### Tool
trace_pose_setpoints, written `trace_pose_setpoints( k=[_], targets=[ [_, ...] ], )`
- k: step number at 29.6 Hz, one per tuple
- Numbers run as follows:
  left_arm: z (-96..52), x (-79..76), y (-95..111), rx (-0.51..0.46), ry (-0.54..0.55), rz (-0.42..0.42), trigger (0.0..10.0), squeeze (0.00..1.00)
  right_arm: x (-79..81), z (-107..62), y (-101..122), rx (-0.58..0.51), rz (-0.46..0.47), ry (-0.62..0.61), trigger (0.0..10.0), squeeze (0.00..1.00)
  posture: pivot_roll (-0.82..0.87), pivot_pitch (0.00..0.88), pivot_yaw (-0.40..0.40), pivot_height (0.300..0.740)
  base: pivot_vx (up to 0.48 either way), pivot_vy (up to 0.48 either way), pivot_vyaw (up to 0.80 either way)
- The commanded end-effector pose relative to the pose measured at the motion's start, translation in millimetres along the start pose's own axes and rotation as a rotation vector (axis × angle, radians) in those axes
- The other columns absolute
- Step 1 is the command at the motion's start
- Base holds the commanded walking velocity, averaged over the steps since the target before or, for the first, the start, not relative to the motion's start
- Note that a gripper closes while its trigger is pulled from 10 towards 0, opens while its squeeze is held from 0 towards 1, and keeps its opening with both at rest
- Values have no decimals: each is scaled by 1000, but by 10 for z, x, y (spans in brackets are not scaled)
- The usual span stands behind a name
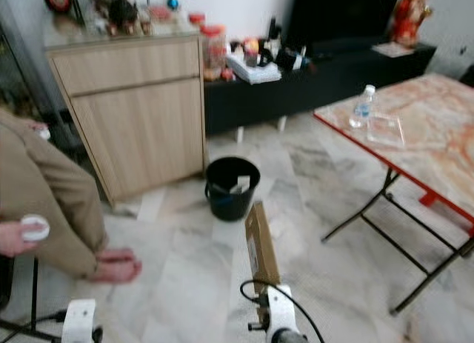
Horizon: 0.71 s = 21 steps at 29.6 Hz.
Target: Picking trash to rubbish bin
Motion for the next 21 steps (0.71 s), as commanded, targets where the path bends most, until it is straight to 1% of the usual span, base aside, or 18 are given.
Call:
trace_pose_setpoints(
  k=[1,3,7,15,21],
  targets=[
    [-11,-70,-60,17,-16,-12,10000,0,-106,-18,-45,15,0,-26,10000,0,24,0,-32,740,349,0,0],
    [-13,-64,-64,17,-15,-12,10000,0,-102,-18,-50,16,3,-25,10000,0,23,0,-31,740,352,0,0],
    [-13,-53,-66,19,-16,-8,10000,0,-77,-18,-86,35,-29,-17,10000,0,26,0,-25,740,354,0,0],
    [-9,-38,-49,17,-17,-4,10000,0,-53,-16,-94,35,-43,-11,10000,0,33,0,-23,740,352,0,0],
    [-23,-9,-93,28,-16,3,10000,0,-44,-16,-94,31,-48,-14,10000,0,37,0,-17,740,349,0,0]
  ],
)
Point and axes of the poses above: a point about 5 cm out from each wrist's last joint towards the gripper, its own z axis pointing out of the wrist towards the gripper, its own y axis along the axis of the wrist's last joint, x = y × z, the point moved 5 cm from there along z, pointing out of the wrist towards the gripper, and after that the axes turned 5 degrees about -z, right-handed, at the moved point
